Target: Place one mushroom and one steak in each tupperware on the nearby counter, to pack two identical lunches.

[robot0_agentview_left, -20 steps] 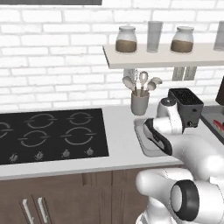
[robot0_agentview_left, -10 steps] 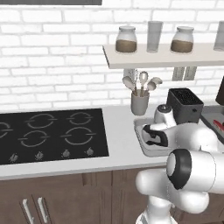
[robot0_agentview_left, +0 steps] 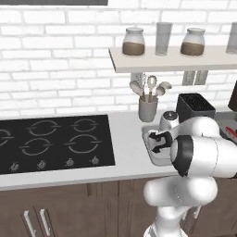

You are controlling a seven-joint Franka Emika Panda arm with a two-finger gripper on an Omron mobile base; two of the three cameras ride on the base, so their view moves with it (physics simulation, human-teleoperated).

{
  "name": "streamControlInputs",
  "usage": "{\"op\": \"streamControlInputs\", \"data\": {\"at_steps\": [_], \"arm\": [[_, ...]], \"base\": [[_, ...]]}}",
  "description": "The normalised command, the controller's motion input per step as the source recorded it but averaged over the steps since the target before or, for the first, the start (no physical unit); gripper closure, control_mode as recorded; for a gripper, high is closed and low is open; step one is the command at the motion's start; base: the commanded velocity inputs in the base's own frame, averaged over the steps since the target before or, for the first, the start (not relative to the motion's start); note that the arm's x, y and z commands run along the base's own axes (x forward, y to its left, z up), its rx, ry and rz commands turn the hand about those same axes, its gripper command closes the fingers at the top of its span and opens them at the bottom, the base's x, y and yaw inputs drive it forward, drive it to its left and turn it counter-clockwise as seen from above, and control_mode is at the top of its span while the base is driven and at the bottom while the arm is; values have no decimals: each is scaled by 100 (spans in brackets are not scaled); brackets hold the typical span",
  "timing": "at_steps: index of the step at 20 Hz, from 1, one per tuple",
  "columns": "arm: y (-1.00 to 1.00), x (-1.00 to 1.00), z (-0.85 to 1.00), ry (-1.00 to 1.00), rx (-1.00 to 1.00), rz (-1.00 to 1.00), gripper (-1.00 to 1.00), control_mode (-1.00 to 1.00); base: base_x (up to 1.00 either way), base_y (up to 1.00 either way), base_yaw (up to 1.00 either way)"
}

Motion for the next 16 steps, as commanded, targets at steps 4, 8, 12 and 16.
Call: {"op": "streamControlInputs", "data": {"at_steps": [4, 8, 12, 16], "arm": [[0, -39, 71, -15, 0, 0, -100, -100], [-7, -93, 100, -23, 1, 1, -100, -100], [-10, -100, 100, -21, 0, 2, -100, -100], [5, -92, 100, -14, 0, 10, -100, -100]], "base": [[0, 0, 0], [0, 0, 0], [0, 0, 0], [0, 0, 0]]}}
